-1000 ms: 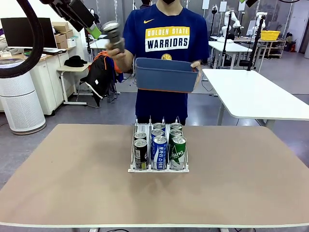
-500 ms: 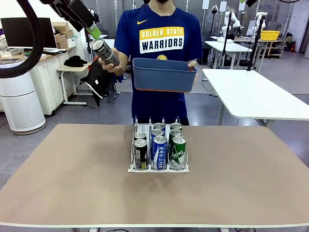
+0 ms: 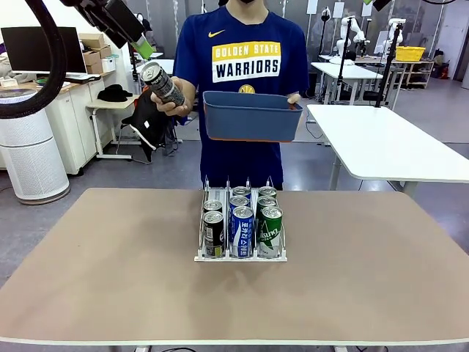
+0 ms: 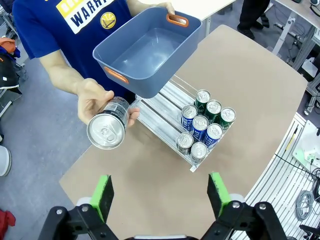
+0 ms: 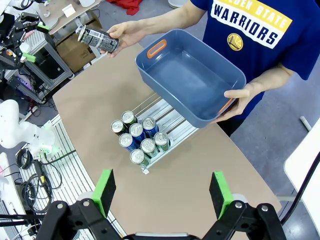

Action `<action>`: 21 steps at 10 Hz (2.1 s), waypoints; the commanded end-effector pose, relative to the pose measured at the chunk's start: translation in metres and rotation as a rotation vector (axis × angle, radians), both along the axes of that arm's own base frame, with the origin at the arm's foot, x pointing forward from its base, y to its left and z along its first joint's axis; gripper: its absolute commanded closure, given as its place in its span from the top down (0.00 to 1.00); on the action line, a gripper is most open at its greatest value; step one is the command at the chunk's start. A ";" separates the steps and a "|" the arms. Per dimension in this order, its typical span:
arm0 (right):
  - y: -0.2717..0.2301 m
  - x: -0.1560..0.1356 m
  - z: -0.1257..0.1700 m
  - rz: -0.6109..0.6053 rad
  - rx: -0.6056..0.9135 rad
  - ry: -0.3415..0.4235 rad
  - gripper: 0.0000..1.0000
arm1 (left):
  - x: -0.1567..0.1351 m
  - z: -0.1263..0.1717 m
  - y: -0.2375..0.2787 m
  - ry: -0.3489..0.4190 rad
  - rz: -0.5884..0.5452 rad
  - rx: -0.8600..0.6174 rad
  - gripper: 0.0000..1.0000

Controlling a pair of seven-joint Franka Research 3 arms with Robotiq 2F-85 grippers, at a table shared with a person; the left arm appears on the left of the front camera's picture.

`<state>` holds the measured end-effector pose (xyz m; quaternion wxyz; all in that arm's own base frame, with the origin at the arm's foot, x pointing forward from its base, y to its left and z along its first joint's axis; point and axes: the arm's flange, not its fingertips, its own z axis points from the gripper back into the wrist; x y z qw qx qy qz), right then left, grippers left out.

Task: Fill the beverage cans into the dispenser.
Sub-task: Pick up the Pepsi coke handed by the human.

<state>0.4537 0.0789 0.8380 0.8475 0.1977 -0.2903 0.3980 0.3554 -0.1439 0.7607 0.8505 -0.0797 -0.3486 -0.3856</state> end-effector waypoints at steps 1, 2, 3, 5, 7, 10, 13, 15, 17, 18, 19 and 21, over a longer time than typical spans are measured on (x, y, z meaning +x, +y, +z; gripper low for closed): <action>0.001 -0.001 0.000 -0.004 0.004 0.008 1.00 | 0.000 0.000 0.000 -0.001 -0.006 0.002 1.00; 0.001 -0.001 0.000 -0.004 0.004 0.008 1.00 | 0.000 0.000 0.000 -0.001 -0.006 0.002 1.00; 0.001 -0.001 0.000 -0.004 0.004 0.008 1.00 | 0.000 0.000 0.000 -0.001 -0.006 0.002 1.00; 0.001 -0.001 0.000 -0.004 0.004 0.008 1.00 | 0.000 0.000 0.000 -0.001 -0.006 0.002 1.00; 0.001 -0.001 0.000 -0.004 0.004 0.008 1.00 | 0.000 0.000 0.000 -0.001 -0.006 0.002 1.00; 0.001 -0.001 0.000 -0.004 0.004 0.008 1.00 | 0.000 0.000 0.000 0.000 0.000 0.000 1.00; 0.001 -0.001 0.000 -0.004 0.004 0.008 1.00 | 0.014 -0.014 0.010 0.031 -0.129 0.081 1.00; 0.001 -0.001 0.000 -0.004 0.004 0.008 1.00 | 0.019 -0.023 0.008 -0.010 -0.111 0.112 1.00; 0.001 -0.001 0.000 -0.004 0.004 0.008 1.00 | 0.031 -0.032 0.015 -0.026 -0.115 0.091 1.00; 0.001 -0.001 0.000 -0.004 0.004 0.008 1.00 | 0.041 -0.039 0.018 -0.053 -0.088 0.078 1.00; 0.001 -0.001 0.000 -0.004 0.004 0.008 1.00 | 0.048 -0.045 0.021 -0.114 -0.094 0.070 1.00; 0.001 -0.001 0.000 -0.004 0.004 0.008 1.00 | 0.065 -0.055 0.018 -0.134 -0.094 0.035 1.00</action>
